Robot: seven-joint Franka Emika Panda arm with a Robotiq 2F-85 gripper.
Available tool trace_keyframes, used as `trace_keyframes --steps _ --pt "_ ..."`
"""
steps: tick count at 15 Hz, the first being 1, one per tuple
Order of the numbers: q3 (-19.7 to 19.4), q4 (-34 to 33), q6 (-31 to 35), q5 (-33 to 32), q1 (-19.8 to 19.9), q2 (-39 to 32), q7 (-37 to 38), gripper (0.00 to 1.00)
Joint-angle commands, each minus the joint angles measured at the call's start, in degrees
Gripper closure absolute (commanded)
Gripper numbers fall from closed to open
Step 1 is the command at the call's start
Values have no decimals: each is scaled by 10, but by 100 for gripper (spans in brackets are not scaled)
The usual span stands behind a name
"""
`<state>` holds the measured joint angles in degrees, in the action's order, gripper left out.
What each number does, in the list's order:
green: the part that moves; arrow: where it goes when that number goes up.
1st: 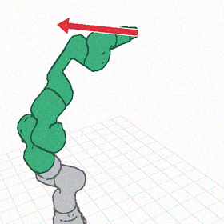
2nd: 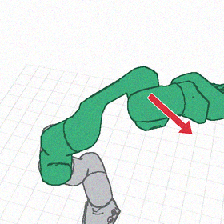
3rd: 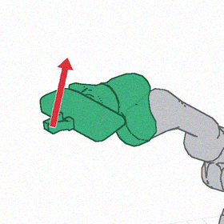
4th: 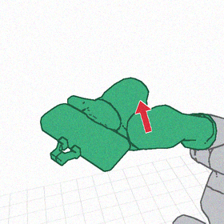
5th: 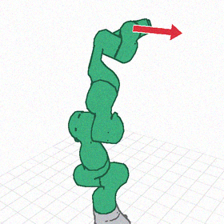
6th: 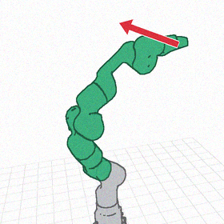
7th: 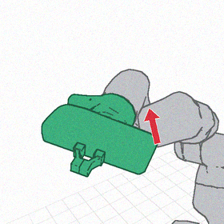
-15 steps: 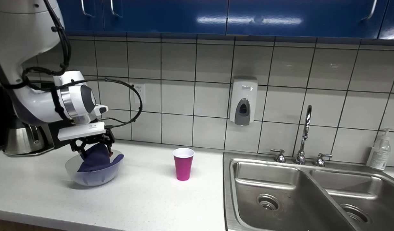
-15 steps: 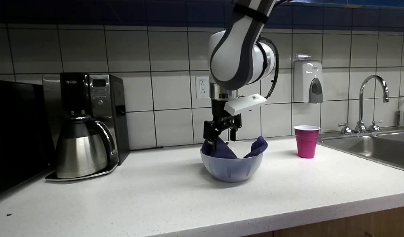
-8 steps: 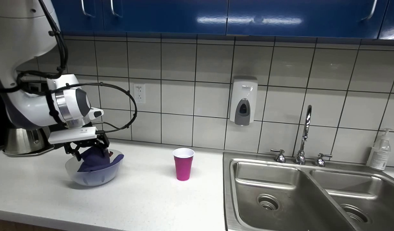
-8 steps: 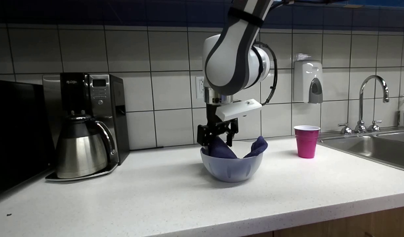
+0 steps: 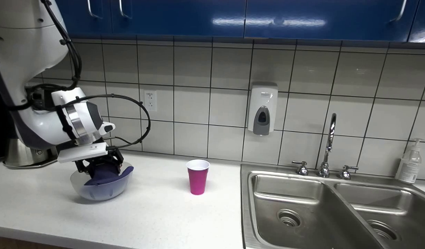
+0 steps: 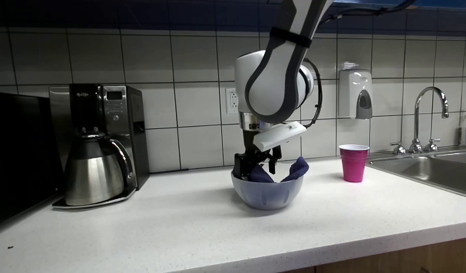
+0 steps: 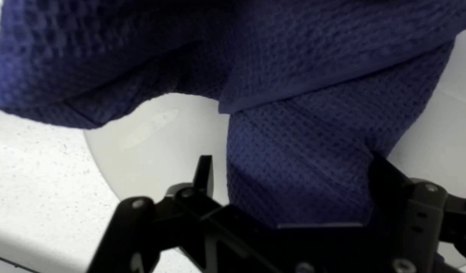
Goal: Remove the blue towel from the clear bowl and put it on the countertop
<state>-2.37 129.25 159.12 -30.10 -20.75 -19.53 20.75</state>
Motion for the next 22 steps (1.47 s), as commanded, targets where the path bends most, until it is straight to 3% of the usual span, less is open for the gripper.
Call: trace_keyframes --steps 1,6,7,9,17,22 --pt "-26 -17 9 -39 -23 -16 42 0" --pt "-32 -20 19 -39 -31 -31 45 0" --pt "-34 -19 21 -40 -32 -32 46 25" --pt "-35 -19 24 -40 -33 -33 45 34" --pt "-36 -16 23 -33 -35 -30 36 97" --pt "-7 -1 3 4 -16 10 -15 99"
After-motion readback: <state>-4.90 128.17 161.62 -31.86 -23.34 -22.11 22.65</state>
